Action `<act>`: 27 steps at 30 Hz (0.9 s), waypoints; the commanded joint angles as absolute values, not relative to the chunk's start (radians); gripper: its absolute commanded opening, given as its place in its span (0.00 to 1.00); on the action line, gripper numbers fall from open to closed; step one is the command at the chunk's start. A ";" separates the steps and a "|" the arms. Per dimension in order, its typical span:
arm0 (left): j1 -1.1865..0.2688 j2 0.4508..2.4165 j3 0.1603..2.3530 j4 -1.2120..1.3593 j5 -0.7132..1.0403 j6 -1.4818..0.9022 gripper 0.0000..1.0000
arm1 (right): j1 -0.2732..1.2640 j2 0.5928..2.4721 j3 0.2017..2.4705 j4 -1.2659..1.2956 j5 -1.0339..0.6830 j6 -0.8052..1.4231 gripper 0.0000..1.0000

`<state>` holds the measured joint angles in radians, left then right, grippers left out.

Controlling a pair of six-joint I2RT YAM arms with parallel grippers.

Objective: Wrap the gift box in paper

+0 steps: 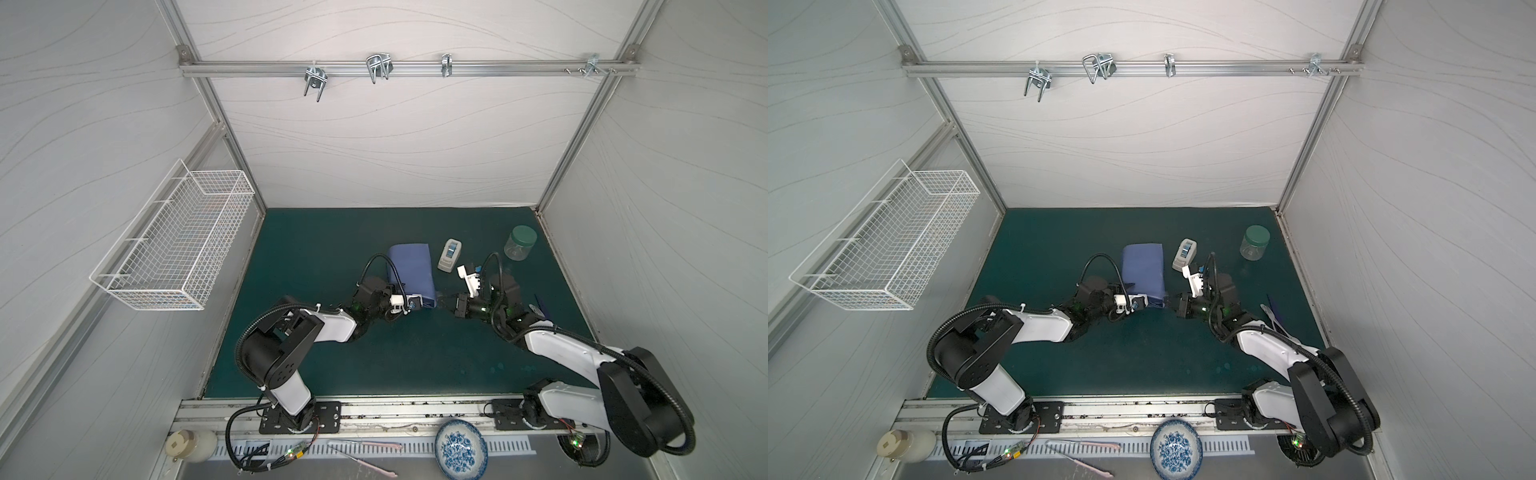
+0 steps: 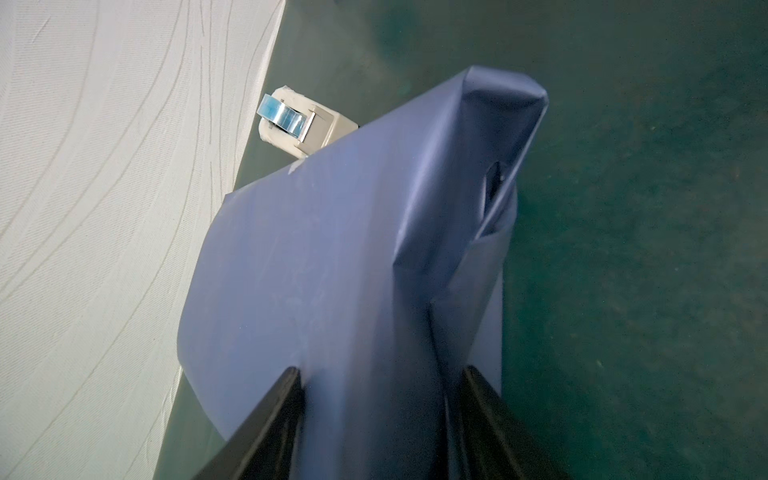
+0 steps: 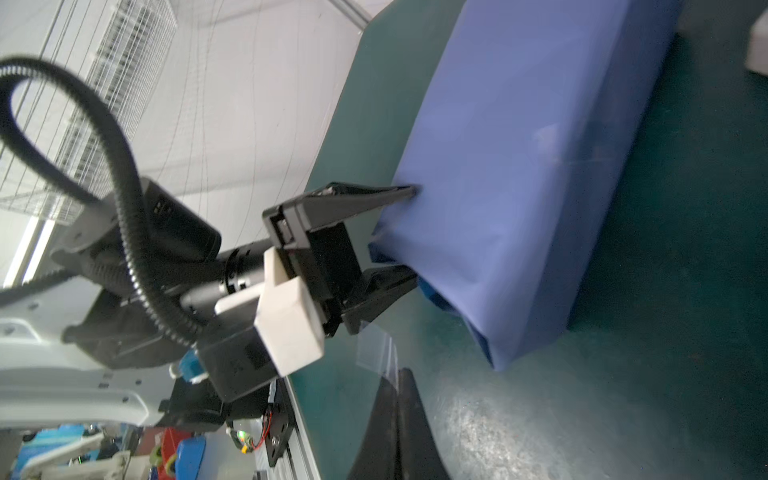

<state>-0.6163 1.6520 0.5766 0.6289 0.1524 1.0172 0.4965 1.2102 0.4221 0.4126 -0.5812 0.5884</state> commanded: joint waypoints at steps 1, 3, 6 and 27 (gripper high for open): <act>-0.620 1.685 0.586 0.514 0.142 1.009 0.61 | 0.540 1.215 0.403 0.486 -0.575 0.539 0.00; -0.619 1.684 0.585 0.513 0.143 1.009 0.61 | 0.566 1.238 0.402 0.500 -0.555 0.534 0.00; -0.620 1.686 0.588 0.511 0.141 1.007 0.61 | 0.613 1.291 0.406 0.543 -0.531 0.538 0.00; -0.620 1.686 0.593 0.503 0.144 1.007 0.61 | 0.671 1.532 0.486 0.706 -0.439 0.611 0.00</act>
<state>-0.6163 1.6524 0.5884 0.6098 0.1505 1.0172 0.6640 1.5146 0.4656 0.6621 -0.4477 0.6140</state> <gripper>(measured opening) 0.613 0.047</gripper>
